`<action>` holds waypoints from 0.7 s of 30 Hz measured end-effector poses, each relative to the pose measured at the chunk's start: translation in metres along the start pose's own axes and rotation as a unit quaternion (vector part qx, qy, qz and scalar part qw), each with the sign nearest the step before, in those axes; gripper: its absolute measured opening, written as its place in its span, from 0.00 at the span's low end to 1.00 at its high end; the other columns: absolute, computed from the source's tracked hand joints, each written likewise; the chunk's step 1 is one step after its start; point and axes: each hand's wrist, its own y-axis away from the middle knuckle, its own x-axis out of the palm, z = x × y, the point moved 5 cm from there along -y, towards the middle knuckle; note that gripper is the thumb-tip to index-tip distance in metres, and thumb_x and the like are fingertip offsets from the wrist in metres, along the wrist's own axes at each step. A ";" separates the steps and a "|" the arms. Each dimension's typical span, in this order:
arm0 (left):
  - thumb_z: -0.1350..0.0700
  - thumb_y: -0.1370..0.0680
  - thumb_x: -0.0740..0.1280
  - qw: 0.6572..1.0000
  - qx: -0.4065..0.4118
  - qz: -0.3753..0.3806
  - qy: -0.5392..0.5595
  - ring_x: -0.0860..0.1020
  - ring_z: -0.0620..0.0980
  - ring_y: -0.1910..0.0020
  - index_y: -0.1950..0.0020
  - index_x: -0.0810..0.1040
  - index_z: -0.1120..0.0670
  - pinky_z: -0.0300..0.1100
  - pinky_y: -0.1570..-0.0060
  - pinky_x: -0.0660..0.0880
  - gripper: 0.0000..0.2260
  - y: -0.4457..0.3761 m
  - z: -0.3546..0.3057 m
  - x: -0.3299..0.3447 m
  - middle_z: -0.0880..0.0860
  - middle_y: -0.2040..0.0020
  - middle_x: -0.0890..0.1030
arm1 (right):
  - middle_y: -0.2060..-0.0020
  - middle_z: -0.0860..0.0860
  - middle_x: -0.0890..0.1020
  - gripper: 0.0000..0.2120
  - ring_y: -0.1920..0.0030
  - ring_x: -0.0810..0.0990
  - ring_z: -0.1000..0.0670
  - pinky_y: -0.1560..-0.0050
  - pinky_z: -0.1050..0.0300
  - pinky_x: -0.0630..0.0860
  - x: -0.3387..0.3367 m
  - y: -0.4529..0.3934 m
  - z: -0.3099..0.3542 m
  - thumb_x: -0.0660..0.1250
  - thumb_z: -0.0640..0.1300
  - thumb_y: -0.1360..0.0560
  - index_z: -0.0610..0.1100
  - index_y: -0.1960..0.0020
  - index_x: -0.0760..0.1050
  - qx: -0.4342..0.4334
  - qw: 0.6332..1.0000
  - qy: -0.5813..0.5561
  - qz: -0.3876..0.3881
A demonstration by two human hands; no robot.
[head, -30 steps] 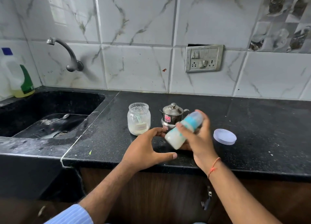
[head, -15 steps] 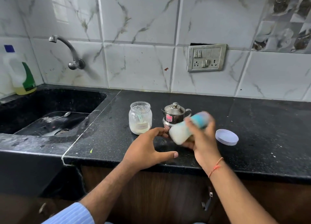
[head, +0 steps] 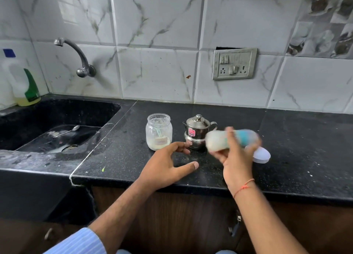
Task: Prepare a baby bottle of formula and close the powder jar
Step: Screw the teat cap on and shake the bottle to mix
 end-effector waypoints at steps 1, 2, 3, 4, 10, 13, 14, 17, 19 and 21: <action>0.40 0.25 0.81 1.000 -0.003 0.003 -0.007 0.75 0.32 0.69 0.29 0.80 0.42 0.29 0.64 0.69 0.26 0.000 -0.001 0.000 0.37 0.39 0.85 | 0.35 0.46 0.80 0.32 0.41 0.86 0.43 0.57 0.35 0.86 0.007 0.005 -0.007 0.80 0.43 0.25 0.57 0.29 0.66 0.006 0.995 0.076 0.068; 0.40 0.25 0.81 1.000 -0.007 0.005 -0.008 0.75 0.31 0.69 0.29 0.80 0.42 0.29 0.65 0.69 0.26 0.000 -0.002 0.001 0.37 0.39 0.86 | 0.36 0.47 0.80 0.32 0.43 0.86 0.45 0.55 0.36 0.86 0.012 0.010 -0.010 0.81 0.42 0.26 0.58 0.30 0.68 0.006 0.990 0.105 0.099; 0.38 0.25 0.81 1.000 -0.010 0.007 -0.004 0.73 0.35 0.71 0.30 0.80 0.41 0.30 0.66 0.69 0.26 -0.001 -0.001 0.001 0.36 0.39 0.86 | 0.36 0.48 0.79 0.32 0.43 0.86 0.47 0.55 0.36 0.86 0.013 0.008 -0.010 0.81 0.42 0.26 0.58 0.30 0.68 -0.006 0.991 0.102 0.084; 0.36 0.26 0.80 1.000 -0.015 0.009 0.004 0.70 0.38 0.72 0.30 0.80 0.41 0.31 0.66 0.69 0.27 -0.001 0.000 0.001 0.36 0.39 0.86 | 0.35 0.47 0.78 0.32 0.42 0.85 0.46 0.57 0.36 0.86 0.010 0.007 -0.005 0.81 0.43 0.26 0.56 0.30 0.67 -0.022 0.997 0.061 0.036; 0.32 0.24 0.76 1.000 -0.022 0.001 -0.008 0.72 0.38 0.71 0.33 0.81 0.39 0.31 0.67 0.68 0.23 0.002 -0.005 0.000 0.35 0.42 0.86 | 0.37 0.49 0.79 0.33 0.45 0.86 0.47 0.61 0.43 0.86 0.019 0.015 -0.011 0.81 0.40 0.26 0.56 0.30 0.68 -0.006 0.988 0.114 0.104; 0.27 0.24 0.67 0.998 -0.045 -0.013 0.033 0.79 0.51 0.66 0.35 0.83 0.39 0.50 0.59 0.81 0.24 0.003 -0.004 -0.003 0.35 0.46 0.87 | 0.33 0.47 0.76 0.33 0.38 0.84 0.43 0.61 0.40 0.86 0.006 0.004 -0.005 0.80 0.43 0.25 0.55 0.29 0.64 -0.030 0.999 0.003 -0.020; 0.26 0.24 0.66 0.998 -0.050 -0.017 0.037 0.83 0.59 0.61 0.36 0.84 0.39 0.56 0.51 0.83 0.24 0.003 -0.004 -0.003 0.35 0.46 0.87 | 0.32 0.46 0.75 0.33 0.37 0.83 0.40 0.61 0.38 0.86 0.001 0.001 -0.004 0.79 0.44 0.24 0.55 0.29 0.63 -0.024 0.998 -0.030 -0.047; 0.23 0.23 0.62 0.998 -0.054 -0.004 0.012 0.86 0.57 0.52 0.35 0.84 0.40 0.60 0.45 0.83 0.27 0.005 -0.006 -0.002 0.36 0.45 0.87 | 0.36 0.46 0.80 0.31 0.42 0.86 0.41 0.60 0.38 0.86 0.017 0.010 -0.013 0.81 0.43 0.26 0.59 0.32 0.68 0.000 0.988 0.124 0.095; 0.22 0.21 0.56 0.998 -0.059 -0.014 0.001 0.86 0.44 0.49 0.37 0.85 0.40 0.55 0.45 0.83 0.30 0.004 -0.004 -0.004 0.38 0.45 0.88 | 0.38 0.49 0.80 0.32 0.43 0.86 0.45 0.58 0.37 0.87 0.018 0.011 -0.011 0.81 0.42 0.26 0.57 0.30 0.68 -0.008 0.989 0.116 0.087; 0.27 0.16 0.52 0.996 -0.074 -0.036 0.019 0.84 0.36 0.51 0.39 0.86 0.41 0.48 0.48 0.81 0.28 0.003 -0.004 -0.005 0.38 0.47 0.89 | 0.36 0.48 0.78 0.32 0.41 0.86 0.43 0.60 0.37 0.86 0.002 0.001 -0.002 0.79 0.46 0.24 0.53 0.28 0.64 -0.010 1.000 -0.018 -0.023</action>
